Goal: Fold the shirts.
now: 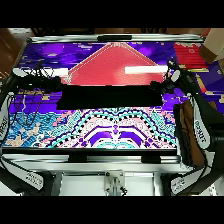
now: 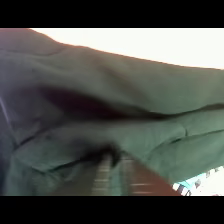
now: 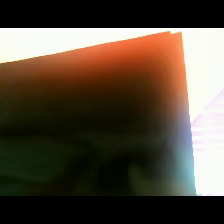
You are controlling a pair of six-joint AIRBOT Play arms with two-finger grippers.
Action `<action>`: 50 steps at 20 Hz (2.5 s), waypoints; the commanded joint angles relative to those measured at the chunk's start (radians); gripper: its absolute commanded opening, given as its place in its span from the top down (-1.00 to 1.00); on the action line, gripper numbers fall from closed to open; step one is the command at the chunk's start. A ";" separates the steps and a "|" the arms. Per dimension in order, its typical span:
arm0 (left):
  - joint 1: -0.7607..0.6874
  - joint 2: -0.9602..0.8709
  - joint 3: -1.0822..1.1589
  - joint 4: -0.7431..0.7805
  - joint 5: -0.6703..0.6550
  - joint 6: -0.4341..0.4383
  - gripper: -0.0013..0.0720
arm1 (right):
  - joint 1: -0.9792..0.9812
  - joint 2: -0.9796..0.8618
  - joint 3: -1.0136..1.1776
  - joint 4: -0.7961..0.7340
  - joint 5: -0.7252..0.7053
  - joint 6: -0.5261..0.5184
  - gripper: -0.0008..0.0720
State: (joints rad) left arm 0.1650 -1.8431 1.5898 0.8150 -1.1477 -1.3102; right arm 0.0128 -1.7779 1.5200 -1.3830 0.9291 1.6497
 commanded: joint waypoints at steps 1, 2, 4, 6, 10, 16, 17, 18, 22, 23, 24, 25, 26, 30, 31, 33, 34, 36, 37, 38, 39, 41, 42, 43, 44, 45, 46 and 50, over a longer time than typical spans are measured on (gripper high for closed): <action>0.004 -0.051 0.017 -0.001 -0.054 -0.014 -0.03 | -0.007 -0.012 0.010 -0.026 0.023 0.006 -0.40; 0.012 -0.046 0.019 -0.001 -0.078 -0.007 -0.03 | -0.018 0.002 0.010 -0.036 0.035 -0.001 -0.45; 0.024 -0.040 0.029 -0.002 -0.120 -0.008 -0.03 | -0.060 0.014 0.010 -0.009 0.053 -0.012 -0.87; 0.027 -0.029 0.029 -0.001 -0.127 -0.008 -0.03 | -0.110 -0.006 0.010 0.087 0.075 -0.035 -0.87; 0.026 -0.006 0.029 -0.004 -0.127 -0.008 -0.03 | -0.145 -0.077 0.010 0.228 0.100 -0.100 -0.87; 0.019 0.028 0.029 -0.097 -0.155 0.045 -0.03 | -0.137 -0.142 0.010 0.425 0.133 -0.151 -0.45; 0.012 0.028 0.029 -0.130 -0.155 0.046 -0.02 | -0.135 -0.140 0.010 0.458 0.138 -0.172 0.05; 0.000 0.027 0.029 -0.167 -0.155 0.065 -0.01 | -0.134 -0.136 0.011 0.481 0.143 -0.175 0.35; -0.103 0.024 0.028 -0.233 -0.154 0.094 0.38 | -0.134 -0.042 0.051 0.527 0.251 -0.240 0.77; -0.147 0.023 0.021 -0.232 -0.136 0.097 0.86 | -0.134 0.008 0.051 0.525 0.277 -0.240 0.77; -0.193 0.023 0.008 -0.232 -0.104 0.093 0.87 | -0.131 0.069 0.051 0.518 0.311 -0.239 0.77; -0.247 0.023 -0.011 -0.233 -0.065 0.092 0.87 | -0.129 0.126 0.051 0.507 0.348 -0.226 0.77; -0.296 0.023 -0.031 -0.233 -0.026 0.082 0.88 | -0.122 0.189 0.051 0.491 0.395 -0.199 0.77; -0.494 0.021 -0.089 -0.291 0.122 -0.008 0.88 | -0.068 0.410 0.051 0.373 0.608 -0.085 0.77; -0.543 0.021 -0.089 -0.293 0.156 -0.009 0.88 | -0.050 0.460 0.051 0.340 0.638 -0.060 0.77; -0.635 0.014 -0.089 -0.293 0.237 -0.033 0.88 | -0.021 0.558 0.051 0.278 0.649 -0.013 0.77; -0.675 0.004 -0.089 -0.293 0.278 -0.066 0.88 | -0.015 0.598 0.051 0.264 0.650 0.011 0.77; -0.742 -0.031 -0.089 -0.342 0.315 -0.090 0.88 | -0.015 0.646 0.051 0.264 0.652 0.040 0.77; -0.771 -0.055 -0.089 -0.379 0.310 -0.088 0.88 | -0.015 0.655 0.051 0.261 0.652 0.047 0.77; -0.794 -0.072 -0.089 -0.400 0.310 -0.072 0.88 | -0.015 0.657 0.051 0.258 0.652 0.059 0.77; -0.807 -0.085 -0.089 -0.406 0.311 -0.063 0.88 | -0.015 0.655 0.050 0.259 0.645 0.066 0.77; -0.791 -0.079 -0.089 -0.405 0.319 -0.029 0.88 | -0.014 0.642 0.050 0.260 0.623 0.071 0.77; -0.761 -0.064 -0.088 -0.405 0.316 -0.008 0.88 | -0.005 0.630 0.050 0.258 0.607 0.071 0.77; -0.724 -0.042 -0.088 -0.404 0.298 0.011 0.88 | 0.013 0.612 0.050 0.259 0.577 0.076 0.77; -0.676 -0.009 -0.088 -0.402 0.255 0.047 0.88 | 0.039 0.589 0.050 0.266 0.533 0.079 0.77; -0.626 0.031 -0.088 -0.378 0.211 0.069 0.88 | 0.075 0.560 0.050 0.287 0.472 0.079 0.77; -0.568 0.085 -0.088 -0.321 0.172 0.069 0.88 | 0.113 0.527 0.050 0.310 0.406 0.077 0.77; -0.299 0.313 -0.088 -0.146 0.082 0.047 0.88 | 0.287 0.346 0.051 0.413 0.120 0.044 0.77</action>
State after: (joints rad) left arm -0.2951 -1.6630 1.5009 0.5594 -0.9859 -1.2671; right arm 0.1967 -1.3251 1.5707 -1.0435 1.2564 1.7145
